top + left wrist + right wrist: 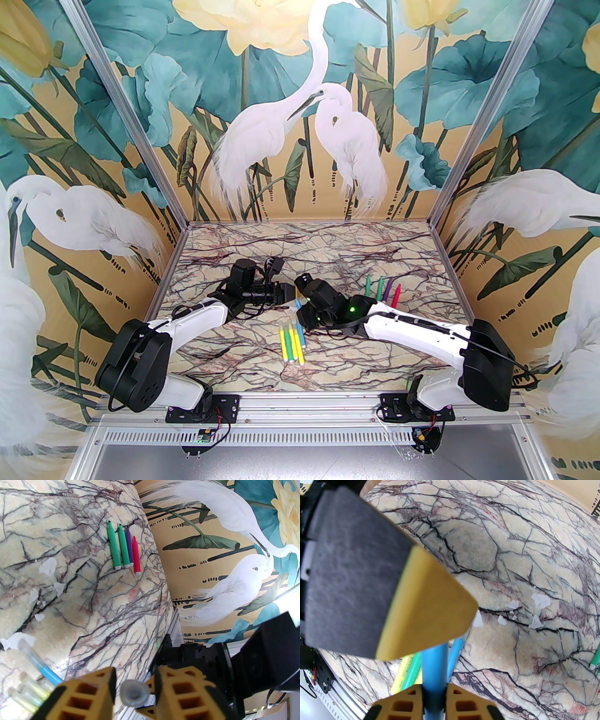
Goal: Open the pen caps
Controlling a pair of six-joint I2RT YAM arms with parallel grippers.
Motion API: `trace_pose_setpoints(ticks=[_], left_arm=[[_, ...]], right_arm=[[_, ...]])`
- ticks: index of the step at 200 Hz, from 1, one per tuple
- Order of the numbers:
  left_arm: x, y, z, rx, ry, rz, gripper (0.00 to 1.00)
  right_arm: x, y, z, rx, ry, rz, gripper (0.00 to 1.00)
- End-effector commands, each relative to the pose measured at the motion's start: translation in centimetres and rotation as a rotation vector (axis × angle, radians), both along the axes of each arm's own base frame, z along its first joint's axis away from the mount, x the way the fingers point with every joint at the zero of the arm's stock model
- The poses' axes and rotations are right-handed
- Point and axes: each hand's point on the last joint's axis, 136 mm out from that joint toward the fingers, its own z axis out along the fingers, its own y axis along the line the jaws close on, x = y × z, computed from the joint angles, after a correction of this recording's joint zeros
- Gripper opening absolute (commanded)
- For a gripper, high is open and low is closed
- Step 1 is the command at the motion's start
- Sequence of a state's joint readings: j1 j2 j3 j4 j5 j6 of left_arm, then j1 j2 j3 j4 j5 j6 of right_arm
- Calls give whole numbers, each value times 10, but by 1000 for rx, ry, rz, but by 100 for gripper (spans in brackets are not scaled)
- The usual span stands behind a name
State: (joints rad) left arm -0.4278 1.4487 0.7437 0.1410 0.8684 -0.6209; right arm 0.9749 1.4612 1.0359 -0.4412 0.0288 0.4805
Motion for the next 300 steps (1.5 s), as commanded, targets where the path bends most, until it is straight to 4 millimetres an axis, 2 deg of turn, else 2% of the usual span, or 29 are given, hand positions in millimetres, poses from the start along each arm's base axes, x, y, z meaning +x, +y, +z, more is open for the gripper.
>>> trace_pose_setpoints(ticks=[1, 61, 121, 161, 245, 300], left_arm=[[0, -7, 13, -34, -24, -36, 25], [-2, -9, 21, -65, -19, -50, 14], [-2, -13, 37, -128, -27, -67, 10], [-2, -14, 39, -138, -26, -71, 9], [-1, -16, 46, -153, -32, -80, 6], [10, -16, 51, -143, -45, -50, 0]], right_arm=[[7, 7, 23, 54, -48, 2, 18], [9, 4, 22, 64, -51, -15, 39], [12, 5, 16, 92, -28, -18, 41], [12, 7, 17, 105, -26, -8, 38], [8, 10, 17, 120, -17, 21, 21], [-4, -1, 7, 82, 9, 51, 12]])
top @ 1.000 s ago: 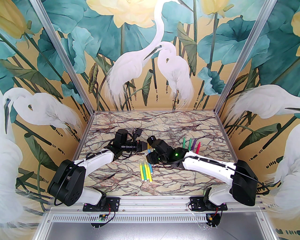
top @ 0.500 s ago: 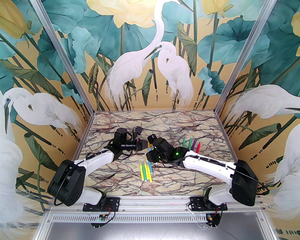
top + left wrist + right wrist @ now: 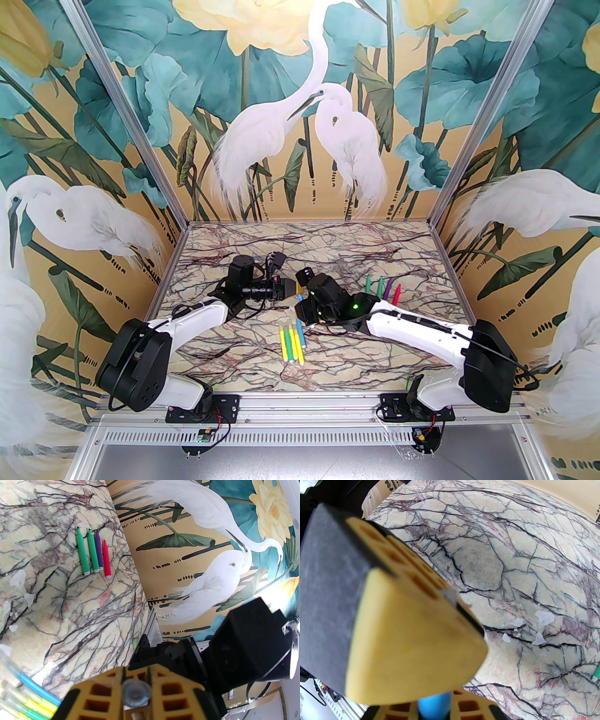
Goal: Open the pen caps
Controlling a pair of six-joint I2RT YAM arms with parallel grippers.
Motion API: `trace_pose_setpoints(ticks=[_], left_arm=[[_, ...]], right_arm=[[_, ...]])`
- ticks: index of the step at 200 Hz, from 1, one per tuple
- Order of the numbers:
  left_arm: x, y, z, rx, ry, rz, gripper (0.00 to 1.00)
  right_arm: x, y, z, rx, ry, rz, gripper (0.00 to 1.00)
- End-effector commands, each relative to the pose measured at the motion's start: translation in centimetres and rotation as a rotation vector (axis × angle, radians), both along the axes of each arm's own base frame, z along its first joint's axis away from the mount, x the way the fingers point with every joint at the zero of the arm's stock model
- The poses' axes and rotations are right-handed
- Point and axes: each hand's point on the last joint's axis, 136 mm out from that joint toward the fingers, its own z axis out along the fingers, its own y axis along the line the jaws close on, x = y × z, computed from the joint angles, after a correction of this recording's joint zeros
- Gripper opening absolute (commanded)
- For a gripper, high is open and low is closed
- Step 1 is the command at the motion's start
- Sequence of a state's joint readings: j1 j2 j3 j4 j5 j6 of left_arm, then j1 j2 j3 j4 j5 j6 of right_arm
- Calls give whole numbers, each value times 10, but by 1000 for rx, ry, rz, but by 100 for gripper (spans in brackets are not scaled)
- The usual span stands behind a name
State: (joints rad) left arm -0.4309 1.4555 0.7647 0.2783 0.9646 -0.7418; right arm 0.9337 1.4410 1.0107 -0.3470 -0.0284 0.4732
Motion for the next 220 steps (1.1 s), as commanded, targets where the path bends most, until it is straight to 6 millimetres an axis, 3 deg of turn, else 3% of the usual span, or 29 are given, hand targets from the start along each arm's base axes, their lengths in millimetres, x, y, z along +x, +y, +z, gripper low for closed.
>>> trace_pose_setpoints(ticks=[1, 70, 171, 191, 220], left_arm=[[11, -4, 17, -19, -38, 8, 0], [44, 15, 8, 8, 27, 127, 0], [63, 28, 10, -3, 60, 174, 0], [66, 31, 1, 37, 68, 189, 0], [67, 58, -50, 355, 116, 281, 0]], right_arm=[[-16, -6, -7, -14, 30, 50, 12], [-36, -29, -22, -42, 62, 57, 9], [-47, -46, -29, -46, 57, 62, 7], [-43, -53, -30, -69, 42, 28, 7], [-23, -77, -28, -96, 23, -106, 8]])
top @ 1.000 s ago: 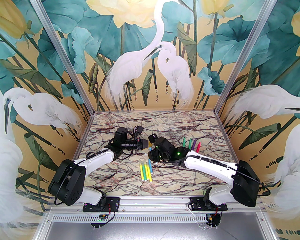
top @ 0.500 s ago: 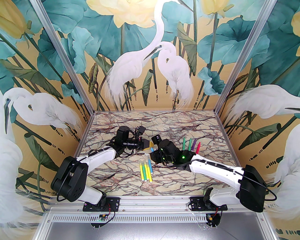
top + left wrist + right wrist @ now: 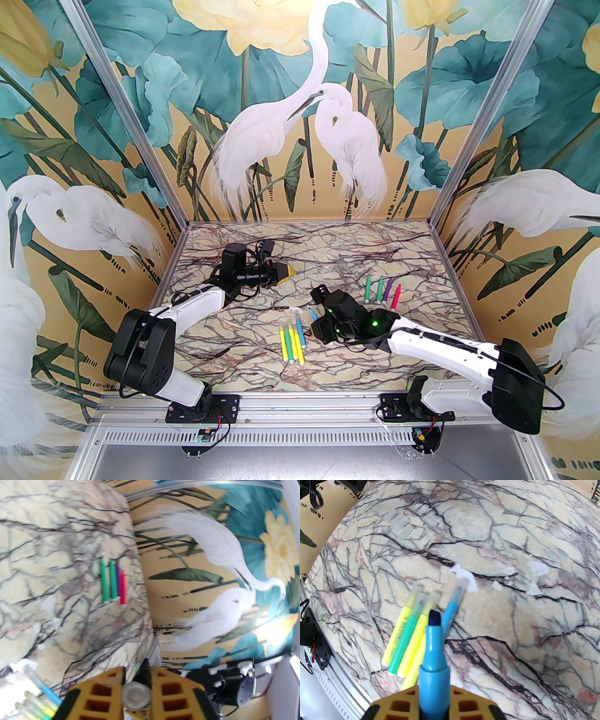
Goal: Open the pen caps
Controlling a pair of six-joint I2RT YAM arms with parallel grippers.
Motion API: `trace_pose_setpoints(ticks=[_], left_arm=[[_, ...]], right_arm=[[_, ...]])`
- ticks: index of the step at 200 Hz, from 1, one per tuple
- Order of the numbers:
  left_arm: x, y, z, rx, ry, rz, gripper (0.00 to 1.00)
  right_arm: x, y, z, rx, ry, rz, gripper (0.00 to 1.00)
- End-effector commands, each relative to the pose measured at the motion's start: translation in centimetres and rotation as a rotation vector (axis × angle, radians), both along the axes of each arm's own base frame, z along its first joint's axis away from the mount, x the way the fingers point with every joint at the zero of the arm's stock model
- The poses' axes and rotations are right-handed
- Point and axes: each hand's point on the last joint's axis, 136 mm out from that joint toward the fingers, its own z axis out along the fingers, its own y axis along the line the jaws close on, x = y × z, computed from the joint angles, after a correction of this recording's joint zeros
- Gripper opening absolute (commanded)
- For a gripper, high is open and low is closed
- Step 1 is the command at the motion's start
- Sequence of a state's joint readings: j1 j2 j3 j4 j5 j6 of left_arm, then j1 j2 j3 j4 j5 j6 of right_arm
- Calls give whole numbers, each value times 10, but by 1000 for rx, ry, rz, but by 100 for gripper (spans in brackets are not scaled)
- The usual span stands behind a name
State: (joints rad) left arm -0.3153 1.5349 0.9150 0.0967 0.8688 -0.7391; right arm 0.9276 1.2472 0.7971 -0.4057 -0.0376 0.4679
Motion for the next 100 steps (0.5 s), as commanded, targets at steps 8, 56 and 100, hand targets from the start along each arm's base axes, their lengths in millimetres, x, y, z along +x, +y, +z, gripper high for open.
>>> trace_pose_setpoints(ticks=[8, 56, 100], left_arm=[[3, 35, -58, 370, 72, 93, 0], [-6, 68, -90, 614, 125, 121, 0], [-12, 83, -117, 776, 174, 105, 0]], right_arm=[[21, -34, 1, -38, -25, -147, 8], [52, -87, -1, -65, -31, -336, 9], [80, -145, -7, -139, -54, -525, 12]])
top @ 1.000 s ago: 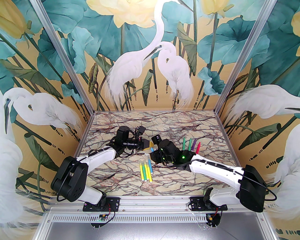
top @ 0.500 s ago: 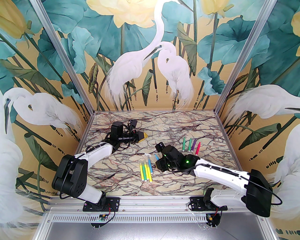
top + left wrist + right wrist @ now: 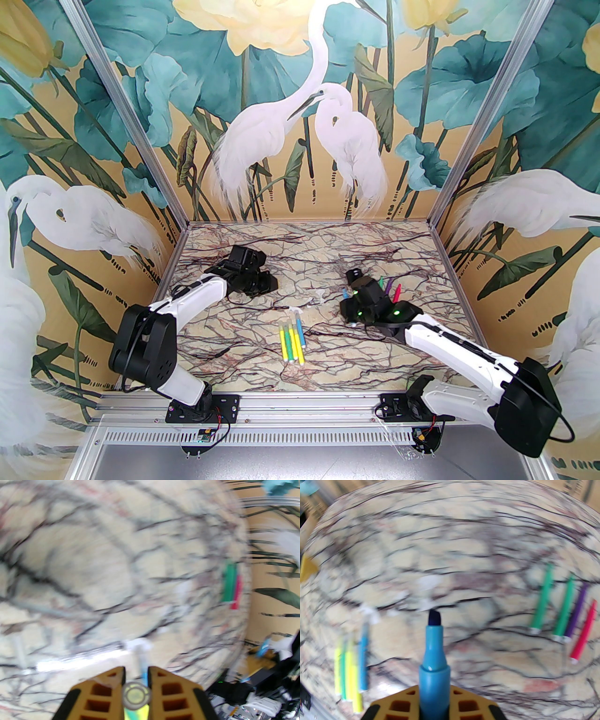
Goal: Open the pen caps
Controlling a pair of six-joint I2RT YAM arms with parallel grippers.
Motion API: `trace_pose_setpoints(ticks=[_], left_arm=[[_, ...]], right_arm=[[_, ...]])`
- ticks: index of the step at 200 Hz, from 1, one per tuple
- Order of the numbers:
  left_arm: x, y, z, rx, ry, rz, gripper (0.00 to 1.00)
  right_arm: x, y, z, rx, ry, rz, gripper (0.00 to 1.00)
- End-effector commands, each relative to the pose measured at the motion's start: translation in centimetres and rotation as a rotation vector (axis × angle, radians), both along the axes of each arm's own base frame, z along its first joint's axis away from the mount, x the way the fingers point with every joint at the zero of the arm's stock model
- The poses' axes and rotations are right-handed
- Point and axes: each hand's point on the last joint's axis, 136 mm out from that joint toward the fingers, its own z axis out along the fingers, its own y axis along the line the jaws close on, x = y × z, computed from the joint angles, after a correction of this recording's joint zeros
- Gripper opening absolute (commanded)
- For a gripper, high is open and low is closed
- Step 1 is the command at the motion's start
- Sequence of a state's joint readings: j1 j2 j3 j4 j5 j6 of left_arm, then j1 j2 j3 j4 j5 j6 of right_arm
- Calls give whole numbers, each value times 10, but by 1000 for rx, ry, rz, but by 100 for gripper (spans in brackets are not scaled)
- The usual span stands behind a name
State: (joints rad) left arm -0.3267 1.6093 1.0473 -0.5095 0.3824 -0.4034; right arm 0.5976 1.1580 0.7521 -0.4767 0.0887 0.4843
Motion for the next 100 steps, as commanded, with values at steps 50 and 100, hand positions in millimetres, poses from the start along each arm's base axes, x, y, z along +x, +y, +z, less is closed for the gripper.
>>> trace_pose_setpoints(ticks=[50, 100], left_arm=[[-12, 26, -38, 273, 86, -26, 0], [-11, 35, -56, 351, 122, -33, 0]], right_arm=[[33, -94, -18, -79, 17, -308, 12], [43, -140, -39, -66, 72, -456, 12]])
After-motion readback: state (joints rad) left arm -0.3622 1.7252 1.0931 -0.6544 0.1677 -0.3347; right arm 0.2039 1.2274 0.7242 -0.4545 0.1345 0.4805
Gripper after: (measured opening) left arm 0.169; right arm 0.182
